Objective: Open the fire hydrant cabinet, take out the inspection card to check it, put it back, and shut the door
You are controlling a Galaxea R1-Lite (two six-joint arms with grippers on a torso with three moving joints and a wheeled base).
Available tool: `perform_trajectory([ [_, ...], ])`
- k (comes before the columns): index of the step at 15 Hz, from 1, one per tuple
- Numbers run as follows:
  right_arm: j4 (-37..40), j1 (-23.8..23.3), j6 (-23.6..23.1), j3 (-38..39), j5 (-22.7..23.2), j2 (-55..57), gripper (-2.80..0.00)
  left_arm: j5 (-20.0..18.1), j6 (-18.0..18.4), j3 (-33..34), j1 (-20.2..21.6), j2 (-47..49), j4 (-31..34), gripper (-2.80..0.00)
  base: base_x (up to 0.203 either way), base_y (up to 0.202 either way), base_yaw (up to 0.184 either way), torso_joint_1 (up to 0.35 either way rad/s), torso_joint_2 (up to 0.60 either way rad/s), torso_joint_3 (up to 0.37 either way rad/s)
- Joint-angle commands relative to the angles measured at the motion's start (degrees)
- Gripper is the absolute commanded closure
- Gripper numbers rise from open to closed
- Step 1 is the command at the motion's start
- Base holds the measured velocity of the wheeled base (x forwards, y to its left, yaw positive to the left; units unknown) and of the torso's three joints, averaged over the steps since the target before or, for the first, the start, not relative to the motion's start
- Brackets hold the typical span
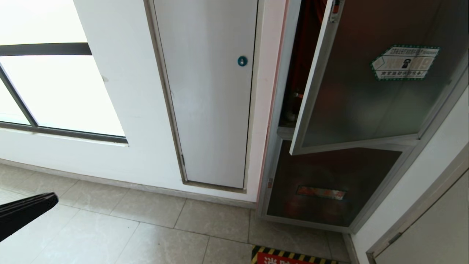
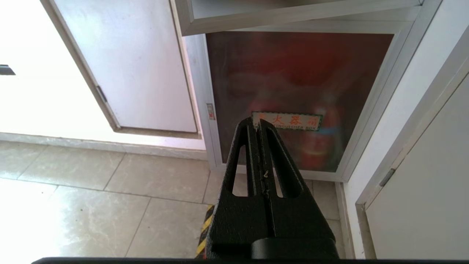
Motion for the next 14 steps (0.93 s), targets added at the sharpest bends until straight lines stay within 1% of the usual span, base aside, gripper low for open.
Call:
perform_trajectory([
  [1, 0.0, 0.0, 0.0, 0.0, 0.0, 0.0, 0.0, -3.9, -0.2, -4.8, -1.4, 10.7, 0.0, 0.0, 0.0, 0.0, 0.0, 0.0, 0.0, 0.0],
  [3, 0.0, 0.0, 0.0, 0.0, 0.0, 0.0, 0.0, -6.3, -0.3, -9.3, -4.7, 17.7, -1.1, 0.0, 0.0, 0.0, 0.0, 0.0, 0.0, 0.0],
  [5, 0.0, 0.0, 0.0, 0.0, 0.0, 0.0, 0.0, -7.0, -0.4, -11.8, -7.7, 24.3, -5.1, 0.0, 0.0, 0.0, 0.0, 0.0, 0.0, 0.0],
  [7, -0.1, 0.0, 0.0, 0.0, 0.0, 0.0, 0.0, -7.3, -1.2, -15.1, -9.9, 30.9, -9.5, 0.0, 0.0, 0.0, 0.0, 0.0, 0.0, 0.0],
  [8, 0.0, 0.0, 0.0, 0.0, -0.1, 0.0, 0.0, -7.3, -1.5, -17.0, -10.6, 33.8, -10.7, 0.0, 0.0, 0.0, 0.0, 0.0, 0.0, 0.0],
  [12, 0.0, 0.0, 0.0, 0.0, 0.0, 0.0, 0.0, -7.3, -1.9, -25.8, -13.2, 44.8, -12.1, 0.0, 0.0, 0.0, 0.0, 0.0, 0.0, 0.0],
  [14, 0.0, 0.0, 0.0, 0.0, 0.0, 0.0, 0.0, -7.3, -1.9, -31.8, -14.6, 51.0, -12.1, 0.0, 0.0, 0.0, 0.0, 0.0, 0.0, 0.0],
])
